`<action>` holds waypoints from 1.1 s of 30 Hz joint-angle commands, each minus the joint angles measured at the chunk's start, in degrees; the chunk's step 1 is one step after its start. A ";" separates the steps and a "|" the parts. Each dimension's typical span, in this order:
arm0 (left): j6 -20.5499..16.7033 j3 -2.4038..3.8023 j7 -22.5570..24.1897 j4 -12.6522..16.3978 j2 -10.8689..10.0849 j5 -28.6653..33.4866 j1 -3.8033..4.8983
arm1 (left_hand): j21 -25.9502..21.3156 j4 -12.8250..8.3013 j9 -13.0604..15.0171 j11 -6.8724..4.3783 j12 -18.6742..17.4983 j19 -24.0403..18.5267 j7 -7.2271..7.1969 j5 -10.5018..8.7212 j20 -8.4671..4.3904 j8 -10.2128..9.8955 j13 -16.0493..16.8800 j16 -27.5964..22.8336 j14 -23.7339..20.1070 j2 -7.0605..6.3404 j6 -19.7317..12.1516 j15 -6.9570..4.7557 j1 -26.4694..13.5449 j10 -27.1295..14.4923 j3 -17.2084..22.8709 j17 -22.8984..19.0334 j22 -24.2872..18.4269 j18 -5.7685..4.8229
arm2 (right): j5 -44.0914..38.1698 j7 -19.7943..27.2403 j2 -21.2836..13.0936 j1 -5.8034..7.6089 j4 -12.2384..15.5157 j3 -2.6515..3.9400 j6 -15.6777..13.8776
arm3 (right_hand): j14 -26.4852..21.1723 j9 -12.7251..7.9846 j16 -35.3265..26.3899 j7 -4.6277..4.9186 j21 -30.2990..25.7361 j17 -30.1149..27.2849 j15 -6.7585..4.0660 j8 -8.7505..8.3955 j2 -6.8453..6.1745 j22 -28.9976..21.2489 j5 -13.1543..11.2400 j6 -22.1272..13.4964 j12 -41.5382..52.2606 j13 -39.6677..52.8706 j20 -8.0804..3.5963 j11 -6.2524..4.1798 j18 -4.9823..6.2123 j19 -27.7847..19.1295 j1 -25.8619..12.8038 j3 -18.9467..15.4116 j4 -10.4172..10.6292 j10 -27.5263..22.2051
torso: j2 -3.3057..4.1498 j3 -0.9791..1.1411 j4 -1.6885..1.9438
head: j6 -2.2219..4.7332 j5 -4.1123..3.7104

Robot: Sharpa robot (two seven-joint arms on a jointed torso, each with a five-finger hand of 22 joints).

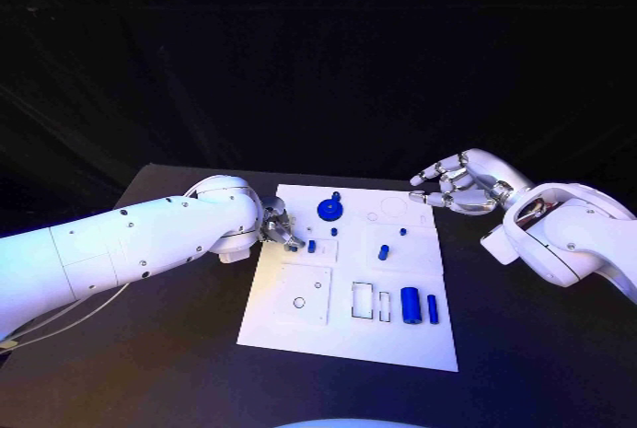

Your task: Assemble the parts on the task board

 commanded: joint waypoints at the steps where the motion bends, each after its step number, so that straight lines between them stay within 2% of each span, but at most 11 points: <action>1: 0.77 -0.02 -0.30 -0.24 0.12 0.26 -0.04 | 0.25 0.26 0.08 0.14 0.27 4.45 0.26 -0.11 -0.35 -0.32 0.00 -0.23 3.29 0.45 0.23 -0.35 0.02 -0.19 -0.89 4.55 11.98 -0.95 | -0.12 0.25 -0.02 -0.02 0.05 0.01 0.13 | 2.74 -0.08 -0.20 -0.16 -0.32 2.77 -0.34 0.39 0.24 8.39 0.26 -0.37 -0.21 -0.08 -0.52 -0.12 0.77 0.71 -0.56 -0.03 0.36 -0.20 | -0.01 0.01 -0.02 | 0.12 -0.02; 6: 0.40 -0.02 -0.32 -0.68 0.08 0.28 -0.04 | 0.22 0.63 0.10 0.16 0.24 4.43 0.28 -0.10 -0.36 -0.40 -0.02 -0.23 3.29 0.61 0.24 -0.34 0.10 -0.23 -1.80 4.56 11.95 -0.94 | -0.12 0.22 -0.06 -0.02 0.04 0.01 0.13 | 2.72 -0.09 -0.25 -0.16 -0.36 2.72 -0.34 0.39 0.23 8.37 0.27 -0.39 -0.24 -0.11 -0.52 -0.11 0.78 0.69 -0.61 -0.06 0.40 -0.22 | -0.02 0.01 -0.05 | 0.14 -0.04; 12: -1.44 0.00 -0.11 -0.65 -0.18 1.50 -0.04 | 0.01 2.38 0.15 0.32 -0.14 4.28 0.48 -0.11 -0.30 -0.74 -0.47 -0.28 3.28 0.34 0.10 -0.21 -0.38 -0.62 -5.63 4.54 11.67 -0.87 | -0.12 0.24 -0.08 -0.02 0.00 0.01 0.13 | 2.72 -0.09 -0.25 -0.16 -0.36 2.72 -0.34 0.39 0.23 8.37 0.27 -0.39 -0.24 -0.11 -0.52 -0.11 0.78 0.69 -0.61 -0.06 0.40 -0.22 | -0.03 -0.02 0.00 | 0.27 -0.17; 14: -2.93 0.02 0.08 -0.47 -0.37 2.58 -0.04 | -0.32 3.10 0.09 0.49 -0.78 4.04 0.69 -0.10 -0.24 -1.03 -1.23 -0.33 3.26 0.34 -0.26 -0.09 -1.03 -1.12 -7.07 4.50 11.21 -0.75 | -0.12 0.25 -0.08 -0.02 -0.01 0.01 0.15 | 2.72 -0.09 -0.25 -0.16 -0.36 2.72 -0.34 0.39 0.23 8.37 0.27 -0.39 -0.24 -0.11 -0.52 -0.11 0.78 0.69 -0.61 -0.06 0.40 -0.22 | -0.02 0.00 -0.02 | 0.35 -0.18; 19: -7.03 0.07 0.69 -0.18 -0.67 5.11 -0.04 | -0.65 3.39 0.12 0.72 -1.35 3.81 0.90 -0.02 -0.06 -1.37 -1.94 -0.34 3.26 1.52 -0.79 0.10 -3.11 -1.80 -10.32 4.51 10.79 -0.63 | -0.16 0.21 -0.06 -0.02 -0.07 0.01 0.16 | 2.72 -0.10 -0.27 -0.16 -0.40 2.71 -0.33 0.40 0.23 8.35 0.30 -0.41 -0.21 -0.08 -0.52 -0.11 0.78 0.68 -0.66 -0.10 0.45 -0.20 | -0.06 0.01 0.01 | 0.47 -0.14; 25: -12.35 0.09 3.37 0.06 -0.88 7.56 -0.04 | -1.23 3.42 0.14 0.80 -2.05 3.38 0.99 0.04 0.00 -1.54 -2.85 -0.36 3.26 2.29 -1.11 0.15 -3.63 -2.35 -11.72 4.49 10.00 -0.42 | -0.20 0.23 -0.01 -0.02 -0.13 0.01 0.25 | 2.72 -0.10 -0.27 -0.16 -0.40 2.71 -0.33 0.40 0.23 8.35 0.30 -0.41 -0.21 -0.08 -0.52 -0.11 0.78 0.68 -0.66 -0.10 0.45 -0.20 | 0.00 0.00 0.01 | 0.40 -0.34; 27: -15.16 0.10 5.26 0.00 -1.01 8.19 -0.04 | -3.22 3.31 0.06 1.07 -4.90 1.94 1.27 0.11 0.15 -1.91 -6.16 -0.42 3.23 2.86 -1.79 0.35 -3.08 -4.31 -12.54 4.45 7.33 0.27 | -0.20 0.20 -0.01 -0.02 -0.15 0.01 0.25 | 2.72 -0.10 -0.27 -0.16 -0.40 2.71 -0.33 0.40 0.23 8.35 0.30 -0.41 -0.21 -0.08 -0.52 -0.11 0.78 0.68 -0.66 -0.10 0.45 -0.20 | -0.01 0.02 0.03 | 0.81 -0.35; 30: -19.19 0.10 8.02 -0.02 -1.29 8.70 -0.03 | -4.89 3.31 0.04 1.43 -7.50 0.80 1.62 0.15 0.38 -2.19 -9.14 -0.45 3.23 3.08 -2.51 0.61 -2.48 -6.20 -13.59 4.43 5.22 0.79 | -0.20 0.20 -0.03 -0.02 -0.13 0.01 0.21 | 2.72 -0.10 -0.27 -0.16 -0.40 2.71 -0.33 0.40 0.23 8.35 0.30 -0.41 -0.21 -0.08 -0.52 -0.11 0.78 0.68 -0.66 -0.10 0.45 -0.20 | -0.05 0.08 -0.02 | 0.91 -0.37; 32: -21.80 0.10 10.99 0.00 -1.49 9.41 -0.03 | -7.57 3.29 -0.14 1.87 -10.14 -0.98 2.15 0.20 0.66 -2.77 -12.14 -0.50 3.21 3.19 -3.76 0.96 -1.36 -8.30 -14.34 4.39 1.90 1.59 | -0.20 0.21 -0.09 -0.02 -0.10 0.01 0.16 | 2.72 -0.10 -0.28 -0.16 -0.39 2.70 -0.33 0.41 0.23 8.35 0.31 -0.42 -0.21 -0.09 -0.52 -0.11 0.78 0.68 -0.66 -0.11 0.46 -0.20 | -0.04 0.10 -0.02 | 0.97 -0.38; 33: -23.02 0.09 12.50 0.06 -1.58 9.72 -0.03 | -10.13 3.15 -0.42 2.21 -11.94 -2.68 2.57 0.27 0.84 -3.33 -14.14 -0.62 3.16 3.51 -4.79 1.22 -0.20 -9.86 -14.15 4.29 -1.21 2.33 | -0.20 0.21 -0.11 -0.02 -0.08 0.01 0.13 | 2.72 -0.11 -0.29 -0.16 -0.38 2.69 -0.33 0.42 0.22 8.36 0.33 -0.42 -0.22 -0.10 -0.52 -0.11 0.78 0.69 -0.68 -0.12 0.47 -0.21 | -0.01 0.09 0.00 | 1.01 -0.47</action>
